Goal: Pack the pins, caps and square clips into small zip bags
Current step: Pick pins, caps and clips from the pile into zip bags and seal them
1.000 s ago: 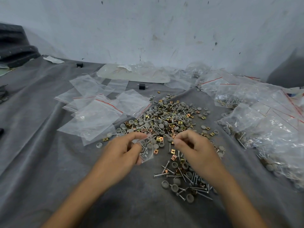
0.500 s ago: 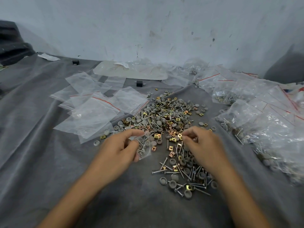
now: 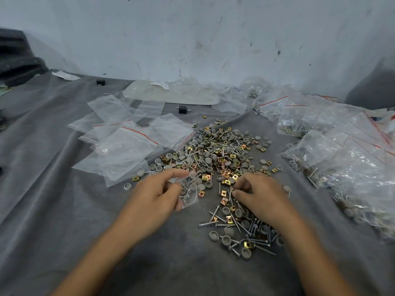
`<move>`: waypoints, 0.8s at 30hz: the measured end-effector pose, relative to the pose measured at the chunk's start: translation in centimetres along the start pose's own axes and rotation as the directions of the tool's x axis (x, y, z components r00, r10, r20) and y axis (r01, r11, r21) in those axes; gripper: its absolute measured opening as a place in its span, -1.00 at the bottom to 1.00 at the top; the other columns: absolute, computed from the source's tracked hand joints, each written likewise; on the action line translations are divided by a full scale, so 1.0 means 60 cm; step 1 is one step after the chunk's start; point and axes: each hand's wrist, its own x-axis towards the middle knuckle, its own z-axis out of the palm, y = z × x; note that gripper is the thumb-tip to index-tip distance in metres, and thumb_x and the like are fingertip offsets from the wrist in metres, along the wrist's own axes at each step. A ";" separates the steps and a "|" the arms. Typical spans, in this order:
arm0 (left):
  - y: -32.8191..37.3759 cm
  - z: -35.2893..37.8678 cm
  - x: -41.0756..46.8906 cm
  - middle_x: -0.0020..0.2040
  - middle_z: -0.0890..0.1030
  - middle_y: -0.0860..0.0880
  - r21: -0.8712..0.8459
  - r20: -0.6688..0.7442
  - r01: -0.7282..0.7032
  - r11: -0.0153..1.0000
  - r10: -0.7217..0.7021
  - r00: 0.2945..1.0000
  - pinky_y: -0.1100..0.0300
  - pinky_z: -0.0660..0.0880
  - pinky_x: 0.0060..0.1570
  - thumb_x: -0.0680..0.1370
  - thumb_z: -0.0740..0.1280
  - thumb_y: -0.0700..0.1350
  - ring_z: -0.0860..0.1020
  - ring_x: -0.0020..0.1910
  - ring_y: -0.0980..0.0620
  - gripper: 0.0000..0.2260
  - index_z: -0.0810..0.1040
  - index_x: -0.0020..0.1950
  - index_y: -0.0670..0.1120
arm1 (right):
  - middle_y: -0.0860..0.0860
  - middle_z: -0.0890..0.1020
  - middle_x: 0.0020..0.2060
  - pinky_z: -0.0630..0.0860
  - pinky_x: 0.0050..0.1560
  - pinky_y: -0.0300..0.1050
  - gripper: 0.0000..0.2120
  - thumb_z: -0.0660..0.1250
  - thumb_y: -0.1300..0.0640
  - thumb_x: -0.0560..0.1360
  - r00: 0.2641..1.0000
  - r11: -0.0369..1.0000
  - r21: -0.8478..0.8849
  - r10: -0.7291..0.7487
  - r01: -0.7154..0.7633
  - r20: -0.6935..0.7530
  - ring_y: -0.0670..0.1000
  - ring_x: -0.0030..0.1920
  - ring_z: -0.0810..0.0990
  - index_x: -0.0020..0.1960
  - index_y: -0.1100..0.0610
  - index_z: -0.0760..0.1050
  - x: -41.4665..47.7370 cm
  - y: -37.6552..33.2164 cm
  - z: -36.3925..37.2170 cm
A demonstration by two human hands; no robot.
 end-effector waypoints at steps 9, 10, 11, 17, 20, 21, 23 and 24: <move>-0.001 0.001 0.001 -0.40 0.64 0.02 -0.029 -0.007 0.005 1.000 -0.005 1.000 0.23 0.35 -0.36 0.51 0.18 0.06 0.43 -0.49 0.20 -0.70 0.60 0.16 0.22 | -0.14 0.56 -0.08 0.56 0.01 0.00 -0.97 0.37 0.01 0.58 0.993 1.000 0.016 -0.012 0.010 0.114 -0.13 -0.06 0.55 0.00 -0.13 0.57 -0.009 0.020 -0.021; -0.002 0.002 0.001 -0.41 0.64 0.02 -0.029 -0.009 0.003 1.000 -0.004 1.000 0.23 0.35 -0.36 0.51 0.18 0.06 0.43 -0.49 0.20 -0.70 0.60 0.16 0.21 | -0.14 0.54 -0.06 0.56 0.02 -0.01 -0.94 0.37 0.03 0.59 0.993 1.000 0.004 -0.008 0.008 0.117 -0.13 -0.05 0.54 0.00 -0.15 0.56 -0.010 0.023 -0.022; -0.002 0.002 0.001 -0.41 0.64 0.02 -0.026 -0.012 0.002 1.000 -0.002 1.000 0.23 0.35 -0.36 0.50 0.19 0.06 0.43 -0.50 0.20 -0.70 0.61 0.16 0.21 | -0.14 0.53 -0.04 0.55 0.03 -0.03 -0.93 0.37 0.03 0.59 0.993 1.000 -0.002 0.000 0.001 0.114 -0.13 -0.04 0.53 -0.01 -0.15 0.54 -0.010 0.026 -0.021; -0.004 0.003 0.002 -0.39 0.65 0.02 -0.004 -0.007 0.009 1.000 -0.009 1.000 0.22 0.37 -0.36 0.52 0.19 0.07 0.44 -0.48 0.20 -0.70 0.60 0.17 0.22 | -0.08 0.50 -0.06 0.55 -0.03 0.00 -0.90 0.35 -0.02 0.57 0.998 0.993 0.103 -0.054 0.057 -0.029 -0.06 -0.07 0.53 -0.11 -0.12 0.49 -0.011 0.026 -0.016; -0.002 0.003 0.001 -0.38 0.66 0.01 0.010 0.000 0.006 1.000 -0.006 1.000 0.24 0.37 -0.40 0.52 0.18 0.07 0.44 -0.49 0.21 -0.70 0.60 0.18 0.23 | -0.10 0.59 -0.21 0.51 -0.21 -0.11 -0.91 0.34 -0.05 0.59 0.987 0.947 0.289 -0.110 0.139 -0.114 -0.06 -0.22 0.55 -0.10 -0.12 0.51 -0.017 0.007 -0.012; -0.002 0.003 0.000 -0.38 0.66 0.01 0.015 0.002 0.001 1.000 -0.001 1.000 0.26 0.37 -0.41 0.53 0.18 0.06 0.44 -0.49 0.21 -0.70 0.60 0.19 0.23 | -0.10 0.61 -0.25 0.50 -0.26 -0.15 -0.92 0.35 -0.05 0.58 0.985 0.919 0.358 -0.127 0.163 -0.120 -0.07 -0.27 0.56 -0.09 -0.12 0.54 -0.020 -0.004 -0.009; -0.002 0.002 0.000 -0.37 0.66 0.01 0.027 0.006 -0.011 1.000 0.011 1.000 0.27 0.37 -0.41 0.57 0.20 0.01 0.44 -0.48 0.20 -0.73 0.59 0.18 0.22 | -0.15 0.63 -0.26 0.47 -0.31 -0.27 -0.95 0.38 -0.04 0.56 0.978 0.879 0.431 -0.165 0.204 -0.127 -0.13 -0.30 0.56 -0.08 -0.14 0.59 -0.028 -0.028 0.003; -0.002 0.002 0.000 -0.37 0.66 0.00 0.033 0.006 -0.015 0.999 0.014 1.000 0.27 0.37 -0.41 0.60 0.22 -0.02 0.45 -0.48 0.20 -0.75 0.60 0.18 0.22 | -0.19 0.64 -0.26 0.46 -0.32 -0.32 -0.94 0.39 -0.01 0.56 0.975 0.863 0.455 -0.180 0.219 -0.128 -0.16 -0.29 0.57 -0.07 -0.14 0.62 -0.031 -0.040 0.011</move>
